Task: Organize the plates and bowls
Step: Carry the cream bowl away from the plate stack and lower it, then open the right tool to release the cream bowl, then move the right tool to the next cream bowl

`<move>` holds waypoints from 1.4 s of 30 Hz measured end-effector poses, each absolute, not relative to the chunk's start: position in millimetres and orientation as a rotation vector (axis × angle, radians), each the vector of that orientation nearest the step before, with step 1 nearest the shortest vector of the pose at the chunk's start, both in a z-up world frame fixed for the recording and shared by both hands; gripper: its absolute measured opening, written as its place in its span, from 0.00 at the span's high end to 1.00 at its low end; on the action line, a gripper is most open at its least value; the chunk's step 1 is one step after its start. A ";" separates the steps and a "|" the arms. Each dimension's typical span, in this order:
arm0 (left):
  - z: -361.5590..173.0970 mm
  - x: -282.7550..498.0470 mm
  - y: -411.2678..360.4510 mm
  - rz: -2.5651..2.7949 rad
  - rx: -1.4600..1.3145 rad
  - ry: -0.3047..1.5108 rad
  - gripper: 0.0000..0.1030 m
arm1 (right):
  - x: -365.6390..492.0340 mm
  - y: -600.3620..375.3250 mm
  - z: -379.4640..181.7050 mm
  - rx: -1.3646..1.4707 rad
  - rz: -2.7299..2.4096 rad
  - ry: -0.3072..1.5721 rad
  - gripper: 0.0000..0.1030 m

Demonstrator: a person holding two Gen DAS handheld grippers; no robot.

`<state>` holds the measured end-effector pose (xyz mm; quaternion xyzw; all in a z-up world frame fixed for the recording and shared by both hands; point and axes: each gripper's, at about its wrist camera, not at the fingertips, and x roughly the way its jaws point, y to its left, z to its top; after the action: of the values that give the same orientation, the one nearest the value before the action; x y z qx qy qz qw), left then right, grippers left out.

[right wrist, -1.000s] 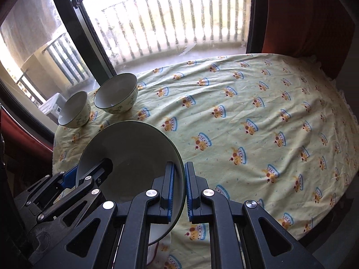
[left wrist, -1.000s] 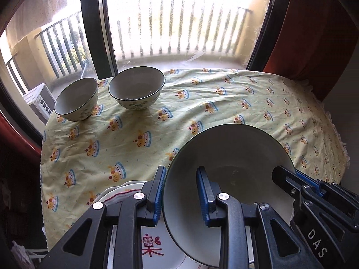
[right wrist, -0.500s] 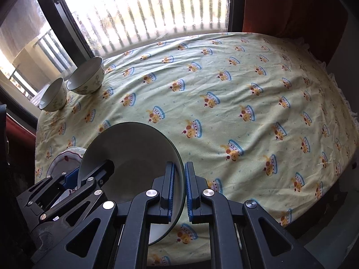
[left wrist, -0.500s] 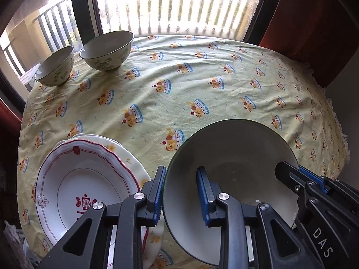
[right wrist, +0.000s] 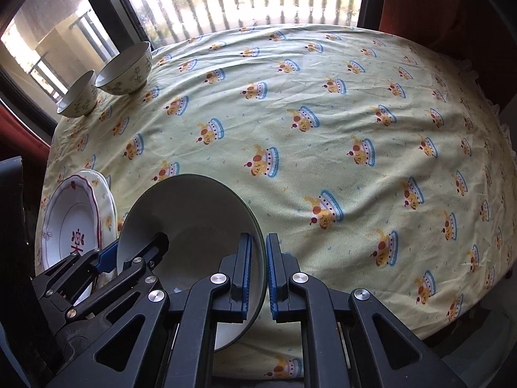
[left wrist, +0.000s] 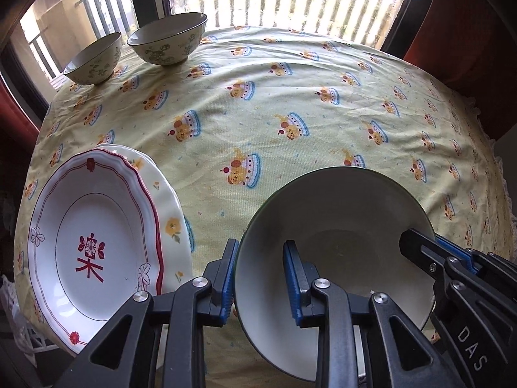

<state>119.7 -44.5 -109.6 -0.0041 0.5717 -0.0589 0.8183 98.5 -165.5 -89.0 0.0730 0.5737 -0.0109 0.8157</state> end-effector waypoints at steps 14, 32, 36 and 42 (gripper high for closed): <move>-94.5 118.9 -41.6 0.015 -0.025 1.186 0.36 | 108.5 -175.8 -94.0 0.130 0.079 1.246 0.75; -82.9 121.3 -4.9 0.004 -0.063 1.199 0.20 | 119.4 -167.9 -75.9 0.121 0.051 1.189 0.36; -68.5 128.2 -4.6 -0.074 -0.042 1.167 0.20 | 122.3 -160.4 -63.6 0.134 0.028 1.170 0.36; -51.5 141.4 4.8 -0.163 -0.001 1.129 0.19 | 128.1 -133.2 -42.8 0.140 -0.019 1.124 0.36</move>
<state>141.4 4.8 -51.5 -0.0007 0.5342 -0.0771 0.8418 128.1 -133.2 -42.8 0.0662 0.5325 -0.0088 0.8438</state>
